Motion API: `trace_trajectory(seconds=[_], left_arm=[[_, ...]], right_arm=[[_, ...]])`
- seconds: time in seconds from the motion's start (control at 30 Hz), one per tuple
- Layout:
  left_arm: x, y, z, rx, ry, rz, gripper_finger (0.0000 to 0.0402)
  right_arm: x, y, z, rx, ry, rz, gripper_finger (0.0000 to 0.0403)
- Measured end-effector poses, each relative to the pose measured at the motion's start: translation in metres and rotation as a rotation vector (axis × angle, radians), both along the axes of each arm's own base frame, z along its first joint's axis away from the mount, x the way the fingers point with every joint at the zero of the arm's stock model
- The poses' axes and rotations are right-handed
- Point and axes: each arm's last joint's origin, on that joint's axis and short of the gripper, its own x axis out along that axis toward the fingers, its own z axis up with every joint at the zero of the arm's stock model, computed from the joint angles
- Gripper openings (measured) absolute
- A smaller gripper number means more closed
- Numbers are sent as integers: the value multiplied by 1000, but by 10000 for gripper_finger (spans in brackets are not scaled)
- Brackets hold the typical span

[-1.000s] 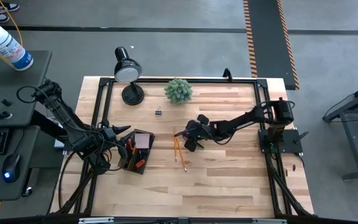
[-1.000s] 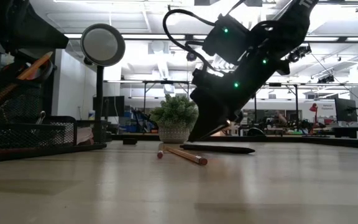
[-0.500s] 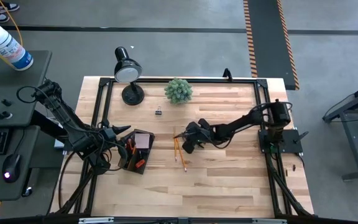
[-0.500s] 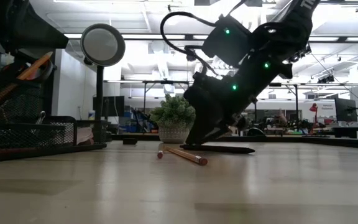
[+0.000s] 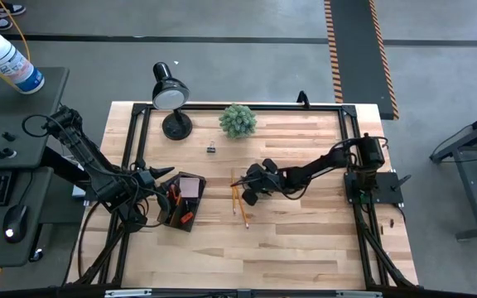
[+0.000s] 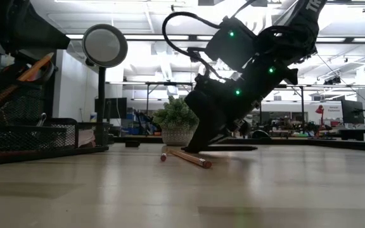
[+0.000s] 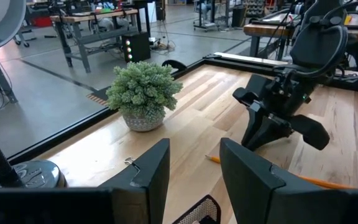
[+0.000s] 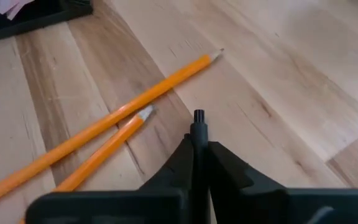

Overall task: Pick and place office supplies into organizer
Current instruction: Put the black pen into the desk organizer

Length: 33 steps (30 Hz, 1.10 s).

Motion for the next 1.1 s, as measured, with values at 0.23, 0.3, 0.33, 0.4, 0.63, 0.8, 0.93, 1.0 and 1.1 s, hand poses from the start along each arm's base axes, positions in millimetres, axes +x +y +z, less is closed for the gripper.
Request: trace_trajectory(seconds=[0.23, 0.3, 0.33, 0.4, 0.63, 0.8, 0.93, 1.0, 1.1], left_arm=[[0, 0, 0, 0, 0, 0, 129], [0, 0, 0, 0, 0, 0, 129], [0, 0, 0, 0, 0, 0, 129], [0, 0, 0, -1, 1, 0, 129], [0, 0, 0, -2, 2, -1, 129], [0, 0, 0, -3, 2, -2, 129], [0, 0, 0, -3, 2, -1, 129], [0, 0, 0, -3, 2, -1, 129], [0, 0, 0, -3, 2, -1, 129]], right_arm=[[1, 0, 1, -13, -8, 30, 19], [2, 1, 1, -10, -13, 49, 18], [2, 1, 1, -12, -15, 60, 18], [3, 1, 2, -4, -27, 73, 18], [2, 2, 16, -8, -53, 125, 1], [1, 2, 42, -39, -124, 156, 3], [0, 0, 50, 10, -143, 200, 1], [0, 0, 49, 59, -141, 214, 5], [1, 2, 43, 71, -130, 203, 18]])
